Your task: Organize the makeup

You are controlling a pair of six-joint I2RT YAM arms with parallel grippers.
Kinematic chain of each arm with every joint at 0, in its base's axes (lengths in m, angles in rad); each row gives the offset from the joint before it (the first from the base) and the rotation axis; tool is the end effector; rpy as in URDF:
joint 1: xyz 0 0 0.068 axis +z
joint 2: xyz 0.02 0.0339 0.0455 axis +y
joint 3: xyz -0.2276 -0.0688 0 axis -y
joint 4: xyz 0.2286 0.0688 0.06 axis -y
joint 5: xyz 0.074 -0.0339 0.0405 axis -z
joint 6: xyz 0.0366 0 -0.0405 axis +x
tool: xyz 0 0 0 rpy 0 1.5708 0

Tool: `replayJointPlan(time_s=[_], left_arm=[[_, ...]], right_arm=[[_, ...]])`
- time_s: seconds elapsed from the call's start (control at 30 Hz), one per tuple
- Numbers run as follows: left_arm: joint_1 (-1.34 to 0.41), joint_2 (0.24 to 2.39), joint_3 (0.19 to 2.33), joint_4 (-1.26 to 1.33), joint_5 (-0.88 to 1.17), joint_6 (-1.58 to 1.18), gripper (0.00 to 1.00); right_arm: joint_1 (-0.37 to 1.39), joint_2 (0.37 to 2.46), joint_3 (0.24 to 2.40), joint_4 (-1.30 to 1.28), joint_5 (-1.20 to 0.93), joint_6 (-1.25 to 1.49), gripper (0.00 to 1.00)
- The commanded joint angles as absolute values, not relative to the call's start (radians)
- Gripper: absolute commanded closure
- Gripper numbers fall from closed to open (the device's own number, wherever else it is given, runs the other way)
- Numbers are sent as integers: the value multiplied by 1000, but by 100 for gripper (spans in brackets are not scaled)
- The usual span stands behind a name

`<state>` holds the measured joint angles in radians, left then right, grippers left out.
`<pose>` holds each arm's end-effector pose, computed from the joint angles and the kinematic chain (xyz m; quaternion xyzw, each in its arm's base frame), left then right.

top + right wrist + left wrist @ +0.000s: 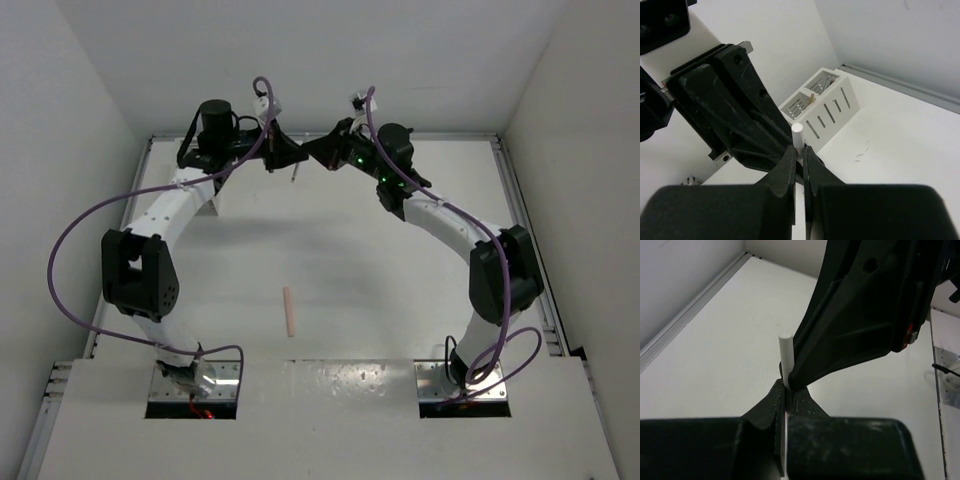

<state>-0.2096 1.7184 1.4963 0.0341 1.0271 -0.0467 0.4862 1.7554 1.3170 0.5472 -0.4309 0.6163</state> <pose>0.3661 -0.1099 0.3294 0.3668 0.6433 -0.4463 0.5024 0.3473 0.2008 0.3062 -0.1164 0.6611 0.5025 0.5448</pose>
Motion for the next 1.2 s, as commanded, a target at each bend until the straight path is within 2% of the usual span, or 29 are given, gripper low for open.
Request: replayJointPlan(time_s=[0.0,0.03,0.07,0.1,0.2,0.23,0.27,0.33,0.37,0.47,0.53,0.57,0.67,0.93,1.17], left_arm=[[-195,1664,1462,71,1020,-26,100],[-195,1649,1453,54,1006,1,100],[-186,1649,1437,54,997,17,100],[-186,1635,1437,42,997,31,100],[-152,1614,1413,32,927,77,100],[-138,1605,1404,32,904,90,100],[-106,1605,1404,32,832,116,100],[-65,1605,1393,53,731,153,100],[-16,1594,1384,72,612,163,100],[96,1585,1306,232,407,196,100],[147,1585,1252,337,359,224,100],[190,1585,1196,445,347,233,100],[227,1606,1131,563,396,250,100],[227,1663,1043,710,377,261,100],[227,1697,962,710,439,252,100]], right_arm=[[500,1732,1330,626,-462,634,100],[502,1729,1327,626,-459,634,96],[502,1729,1328,626,-460,632,88],[499,1729,1328,626,-460,630,61],[492,1732,1331,627,-457,634,27],[480,1730,1330,621,-443,634,5],[479,1724,1327,615,-437,629,0],[459,1703,1312,575,-388,617,0],[457,1692,1301,559,-373,606,0],[449,1664,1289,373,-310,528,0],[465,1654,1279,264,-275,419,0],[477,1651,1254,224,-270,370,0],[494,1660,1201,183,-261,360,0],[502,1681,1198,123,-261,371,0],[505,1674,1206,52,-252,321,0]])
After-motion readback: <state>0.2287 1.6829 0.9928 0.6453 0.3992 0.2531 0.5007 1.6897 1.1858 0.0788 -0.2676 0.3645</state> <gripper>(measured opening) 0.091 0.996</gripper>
